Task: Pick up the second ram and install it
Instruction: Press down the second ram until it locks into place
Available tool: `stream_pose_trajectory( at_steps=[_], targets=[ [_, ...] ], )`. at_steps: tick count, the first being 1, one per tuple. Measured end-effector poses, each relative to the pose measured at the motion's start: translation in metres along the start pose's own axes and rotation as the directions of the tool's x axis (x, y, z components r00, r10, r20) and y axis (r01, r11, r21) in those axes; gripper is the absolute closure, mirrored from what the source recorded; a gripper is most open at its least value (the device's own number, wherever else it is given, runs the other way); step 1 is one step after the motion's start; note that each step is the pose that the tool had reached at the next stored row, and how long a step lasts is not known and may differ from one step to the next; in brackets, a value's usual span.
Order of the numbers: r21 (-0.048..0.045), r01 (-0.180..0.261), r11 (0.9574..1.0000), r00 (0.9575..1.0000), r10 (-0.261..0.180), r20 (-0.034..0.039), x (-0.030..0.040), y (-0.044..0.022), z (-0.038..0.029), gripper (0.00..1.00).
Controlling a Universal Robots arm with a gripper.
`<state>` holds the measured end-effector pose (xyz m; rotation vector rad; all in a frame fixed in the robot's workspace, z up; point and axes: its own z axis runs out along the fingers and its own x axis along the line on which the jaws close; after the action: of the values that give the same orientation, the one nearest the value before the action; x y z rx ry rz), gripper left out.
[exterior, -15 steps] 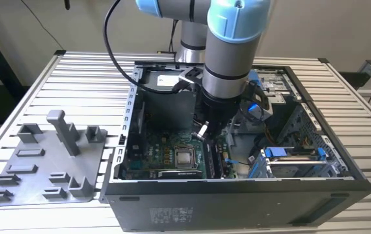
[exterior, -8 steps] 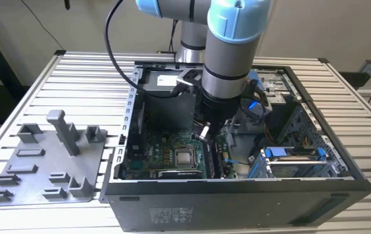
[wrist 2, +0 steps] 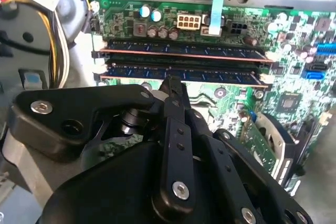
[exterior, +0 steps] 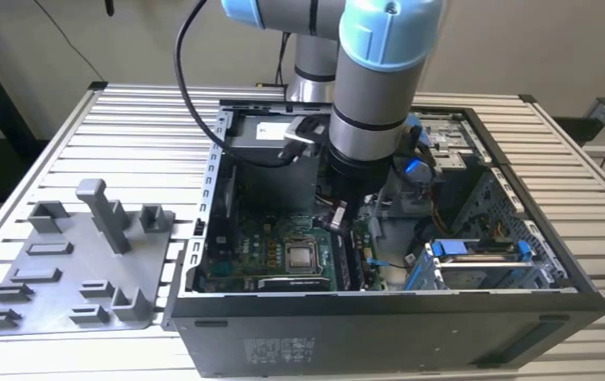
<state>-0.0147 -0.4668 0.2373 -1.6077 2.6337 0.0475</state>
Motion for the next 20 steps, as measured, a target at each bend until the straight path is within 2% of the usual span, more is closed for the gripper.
stream_pose_trajectory(
  at_steps=[4,9,16,18,20],
  targets=[
    [-0.0047,0.073,0.9973,0.9973,-0.073,0.0005,0.0001,0.0001,0.0002,0.89],
    [-0.0089,0.146,0.9893,0.9893,-0.146,0.0010,0.0005,0.0008,0.0007,0.89],
    [-0.0146,0.240,0.9707,0.9708,-0.240,0.0027,0.0012,0.0020,0.0022,0.89],
    [-0.0161,0.265,0.9642,0.9643,-0.265,0.0031,0.0014,0.0024,0.0029,0.89],
    [-0.0180,0.294,0.9558,0.9560,-0.293,0.0034,0.0015,0.0025,0.0029,0.89]
  ],
)
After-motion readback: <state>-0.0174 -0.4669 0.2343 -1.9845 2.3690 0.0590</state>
